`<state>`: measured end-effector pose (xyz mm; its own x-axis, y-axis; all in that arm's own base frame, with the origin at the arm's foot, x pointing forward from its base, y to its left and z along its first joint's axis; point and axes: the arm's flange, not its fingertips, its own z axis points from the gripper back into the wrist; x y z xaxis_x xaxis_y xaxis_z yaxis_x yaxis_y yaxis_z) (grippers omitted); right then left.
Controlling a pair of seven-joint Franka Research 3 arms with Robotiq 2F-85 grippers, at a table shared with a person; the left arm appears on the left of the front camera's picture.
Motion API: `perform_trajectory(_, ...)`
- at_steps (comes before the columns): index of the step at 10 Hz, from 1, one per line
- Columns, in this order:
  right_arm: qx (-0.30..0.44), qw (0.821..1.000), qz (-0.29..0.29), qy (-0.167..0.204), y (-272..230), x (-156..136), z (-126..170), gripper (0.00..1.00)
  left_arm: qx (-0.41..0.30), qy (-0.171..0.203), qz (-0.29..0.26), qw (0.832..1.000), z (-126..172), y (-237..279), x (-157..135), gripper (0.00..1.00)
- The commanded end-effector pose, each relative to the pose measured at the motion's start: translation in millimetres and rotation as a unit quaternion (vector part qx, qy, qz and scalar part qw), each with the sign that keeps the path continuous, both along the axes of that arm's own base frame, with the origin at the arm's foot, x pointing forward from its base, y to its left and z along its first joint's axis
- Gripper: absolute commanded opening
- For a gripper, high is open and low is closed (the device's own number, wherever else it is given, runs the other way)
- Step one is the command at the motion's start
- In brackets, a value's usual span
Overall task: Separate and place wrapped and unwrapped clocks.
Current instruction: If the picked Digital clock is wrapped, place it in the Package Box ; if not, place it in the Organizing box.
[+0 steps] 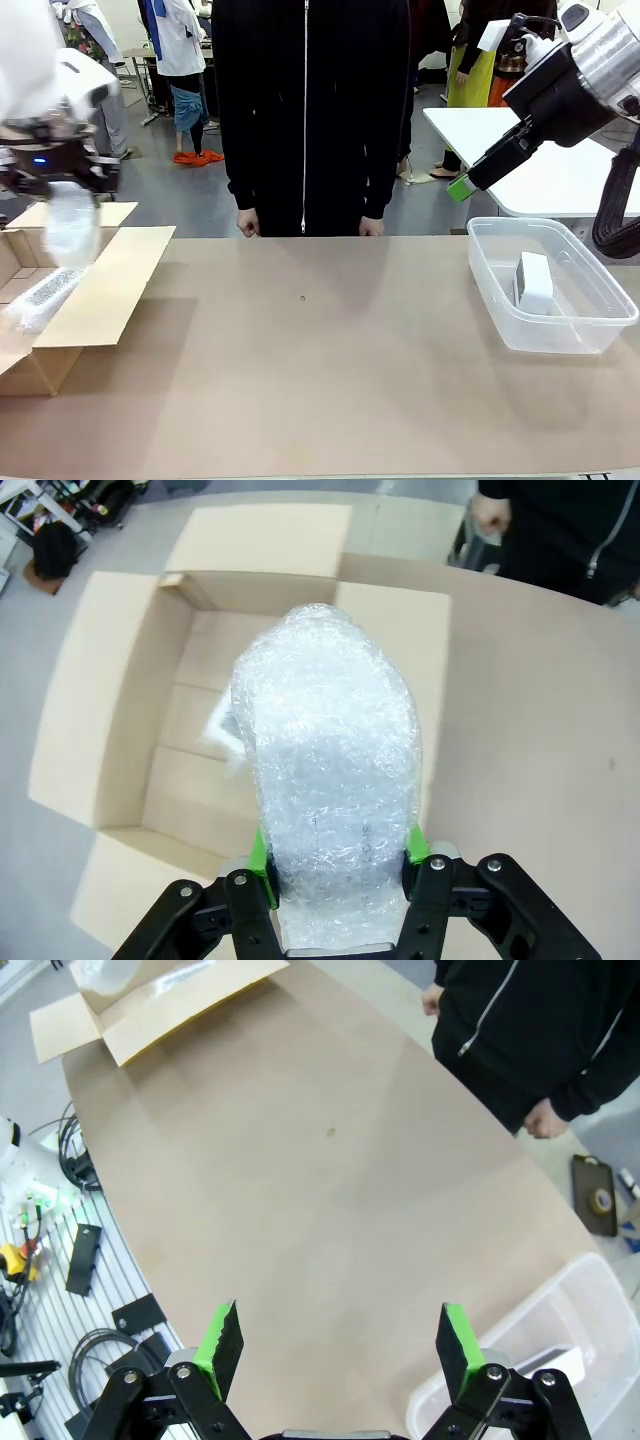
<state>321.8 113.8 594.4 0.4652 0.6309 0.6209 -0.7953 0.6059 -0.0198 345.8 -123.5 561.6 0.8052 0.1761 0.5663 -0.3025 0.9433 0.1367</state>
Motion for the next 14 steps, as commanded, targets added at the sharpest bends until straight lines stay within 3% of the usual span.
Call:
perform_trajectory(1,0.003,1.0,0.006,0.0,0,1,-1,1.0,-0.01,-0.003,0.001,1.0,-3,-30,3,0.54)
perform_trajectory(4,0.003,1.0,0.006,0.0,0,1,-1,1.0,-0.01,-0.003,0.001,1.0,-3,-30,3,0.54)
perform_trajectory(5,0.003,1.0,0.006,0.0,0,1,-1,1.0,-0.006,0.007,-0.004,1.0,-6,-22,-2,0.54)
perform_trajectory(6,0.003,1.0,0.006,0.0,0,1,-1,1.0,0.012,0.017,0.001,1.0,5,5,10,0.54)
perform_trajectory(8,0.003,1.0,0.006,0.0,0,1,-1,1.0,0.025,0.101,-0.021,0.994,3,50,32,0.54)
perform_trajectory(10,0.003,1.0,0.006,0.0,0,1,-1,1.0,0.038,0.122,0.014,0.992,-4,85,60,0.54)
perform_trajectory(14,0.003,1.0,0.006,0.0,0,1,-1,1.0,0.036,0.196,-0.02,0.98,-64,125,127,0.54)
